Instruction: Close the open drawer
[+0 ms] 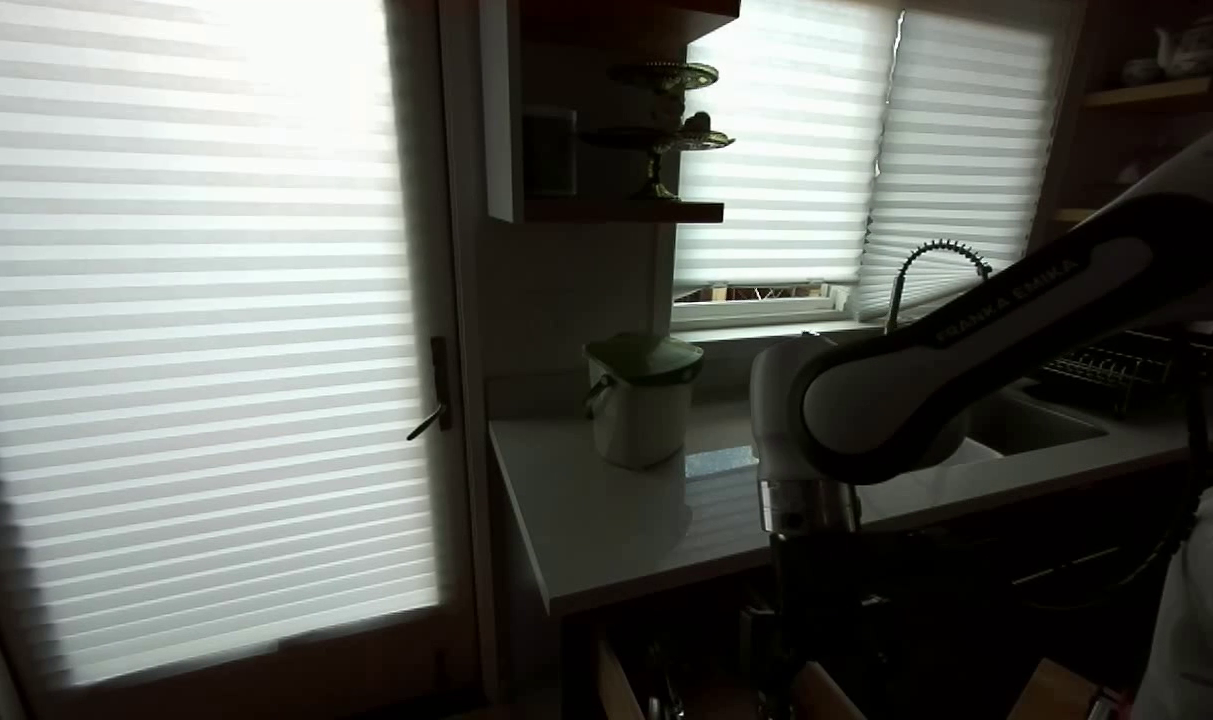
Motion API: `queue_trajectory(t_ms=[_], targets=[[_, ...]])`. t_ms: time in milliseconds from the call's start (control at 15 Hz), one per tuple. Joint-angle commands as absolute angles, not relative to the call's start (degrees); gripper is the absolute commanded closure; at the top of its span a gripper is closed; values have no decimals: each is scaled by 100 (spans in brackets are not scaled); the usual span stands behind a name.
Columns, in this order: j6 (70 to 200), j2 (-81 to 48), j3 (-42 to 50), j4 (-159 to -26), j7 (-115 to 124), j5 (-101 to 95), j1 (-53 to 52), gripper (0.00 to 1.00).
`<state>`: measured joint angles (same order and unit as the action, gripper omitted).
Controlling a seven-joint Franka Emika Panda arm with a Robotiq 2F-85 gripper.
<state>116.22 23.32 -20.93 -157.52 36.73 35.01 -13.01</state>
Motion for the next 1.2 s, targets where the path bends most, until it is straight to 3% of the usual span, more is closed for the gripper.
queue_trajectory(t_ms=[0,533,1133], targets=[[12395,1588,-2096,-15754,3378,3852,-1497,0],[13544,382,-2089,-15756,2537,4120,-1796,0],[13214,198,-2019,-15622,2525,3922,-1793,0]])
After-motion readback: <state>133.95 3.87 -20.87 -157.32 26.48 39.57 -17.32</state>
